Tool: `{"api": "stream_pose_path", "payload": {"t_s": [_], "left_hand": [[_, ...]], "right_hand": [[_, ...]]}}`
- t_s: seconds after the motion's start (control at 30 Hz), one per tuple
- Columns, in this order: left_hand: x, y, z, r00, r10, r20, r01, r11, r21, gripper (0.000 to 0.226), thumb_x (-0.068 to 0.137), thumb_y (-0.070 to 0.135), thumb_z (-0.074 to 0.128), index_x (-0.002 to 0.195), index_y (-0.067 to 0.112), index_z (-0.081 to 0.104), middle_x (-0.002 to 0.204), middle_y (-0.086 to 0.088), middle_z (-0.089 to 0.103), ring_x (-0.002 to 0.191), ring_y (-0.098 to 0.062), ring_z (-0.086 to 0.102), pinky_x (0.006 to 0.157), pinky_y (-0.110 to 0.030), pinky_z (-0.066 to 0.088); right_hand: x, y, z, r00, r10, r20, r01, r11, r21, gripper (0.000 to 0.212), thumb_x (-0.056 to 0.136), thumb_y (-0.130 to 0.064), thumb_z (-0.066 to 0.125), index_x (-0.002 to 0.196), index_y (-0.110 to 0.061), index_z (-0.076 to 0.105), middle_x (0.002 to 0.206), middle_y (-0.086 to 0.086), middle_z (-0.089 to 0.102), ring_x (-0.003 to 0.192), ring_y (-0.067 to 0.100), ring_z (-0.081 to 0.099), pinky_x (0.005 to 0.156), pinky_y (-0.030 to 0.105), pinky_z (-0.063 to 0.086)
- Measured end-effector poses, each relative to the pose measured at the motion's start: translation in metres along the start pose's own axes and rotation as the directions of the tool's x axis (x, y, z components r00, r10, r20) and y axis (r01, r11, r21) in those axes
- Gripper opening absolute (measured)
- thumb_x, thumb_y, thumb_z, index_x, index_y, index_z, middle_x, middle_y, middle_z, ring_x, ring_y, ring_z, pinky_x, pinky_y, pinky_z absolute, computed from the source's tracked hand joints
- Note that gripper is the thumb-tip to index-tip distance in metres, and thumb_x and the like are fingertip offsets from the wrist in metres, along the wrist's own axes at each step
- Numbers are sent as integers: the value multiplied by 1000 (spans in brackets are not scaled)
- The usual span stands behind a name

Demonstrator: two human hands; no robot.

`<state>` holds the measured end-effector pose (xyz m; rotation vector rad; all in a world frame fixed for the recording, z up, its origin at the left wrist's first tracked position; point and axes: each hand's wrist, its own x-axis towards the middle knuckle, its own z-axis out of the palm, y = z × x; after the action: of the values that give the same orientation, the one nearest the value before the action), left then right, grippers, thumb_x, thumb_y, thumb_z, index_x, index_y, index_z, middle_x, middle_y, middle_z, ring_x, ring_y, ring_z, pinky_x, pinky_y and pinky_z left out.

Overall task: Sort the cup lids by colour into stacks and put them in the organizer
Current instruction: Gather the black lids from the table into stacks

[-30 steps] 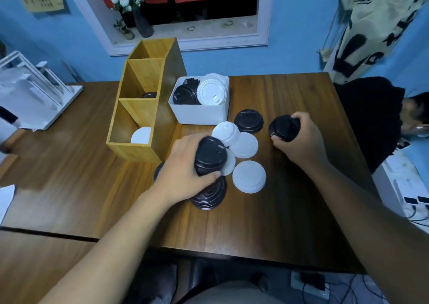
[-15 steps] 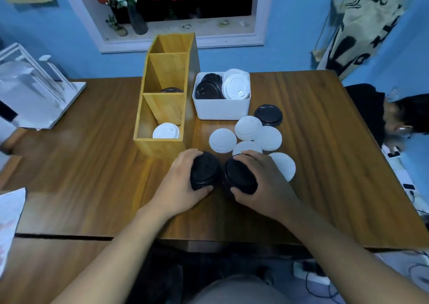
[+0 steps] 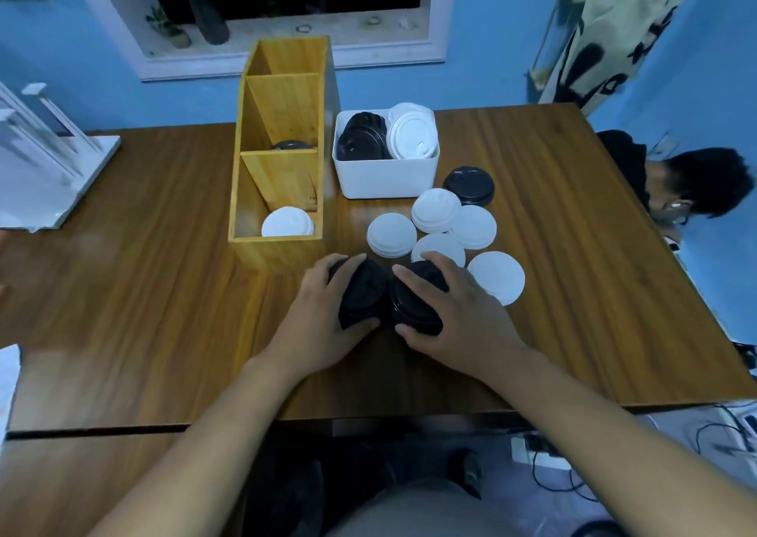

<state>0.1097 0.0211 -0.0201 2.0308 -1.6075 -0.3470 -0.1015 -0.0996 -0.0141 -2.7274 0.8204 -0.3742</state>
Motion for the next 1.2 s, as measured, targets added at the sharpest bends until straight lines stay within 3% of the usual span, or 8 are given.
{"api": "stream_pose_path", "payload": {"t_s": [0.2,0.4,0.53,0.73,0.87,1.0,1.1,1.2], "left_hand": [[-1,-3,2,999,-51,13,52,995,-80,92,83,41,82,159,31,32,156,4,32,145,-18,27,118,-41,35],[-1,0,2,998,-65,3,65,996,-65,91,83,40,83,159,31,33,156,3,32,145,-19,29,118,-43,37],[-2,5,-2,1000,-1,-19,3,994,113,89,86,46,78,159,27,31,166,0,20,151,-24,28,116,-41,40],[0,13,-5,1000,7,11,-10,967,253,96,87,54,73,162,26,21,169,-1,15,151,-26,28,116,-42,41],[-3,14,-3,1000,-22,3,21,968,249,97,86,59,71,162,26,20,168,1,17,150,-23,27,115,-43,42],[-5,11,-2,999,-38,-18,40,987,154,91,89,59,69,161,26,24,165,4,21,151,-18,25,117,-36,38],[-6,11,-1,999,-46,-17,48,989,140,89,90,57,68,162,26,24,164,4,22,150,-17,25,119,-33,34],[-6,12,0,999,-47,-19,49,989,141,89,91,55,69,162,25,25,163,3,23,149,-18,27,119,-32,33]], "right_hand": [[3,3,5,1000,-22,3,22,999,-46,76,88,-64,54,154,-39,26,157,6,26,131,29,44,94,43,53],[3,2,4,998,-61,-16,58,986,-155,76,89,-65,52,154,-34,30,154,11,33,126,29,47,82,40,57],[5,-1,-5,1000,-22,21,25,990,-139,78,90,-75,38,156,-35,21,160,9,24,142,31,31,105,50,45],[16,25,-40,997,75,-24,-68,976,209,70,94,-72,31,153,-33,30,162,-2,28,148,16,26,113,40,29],[67,93,-50,958,244,-150,-185,928,323,40,104,-36,43,143,-28,47,150,-5,46,137,15,42,111,43,41],[125,144,-54,962,263,69,-272,943,193,68,90,10,46,148,-25,46,161,5,30,147,29,23,121,45,22],[151,161,-52,923,159,351,-167,986,-9,76,88,5,57,152,-31,39,167,2,16,151,29,13,122,48,17],[159,173,-47,923,153,352,-153,988,-28,62,93,-12,65,149,-32,44,166,4,18,150,31,20,121,49,25]]}}
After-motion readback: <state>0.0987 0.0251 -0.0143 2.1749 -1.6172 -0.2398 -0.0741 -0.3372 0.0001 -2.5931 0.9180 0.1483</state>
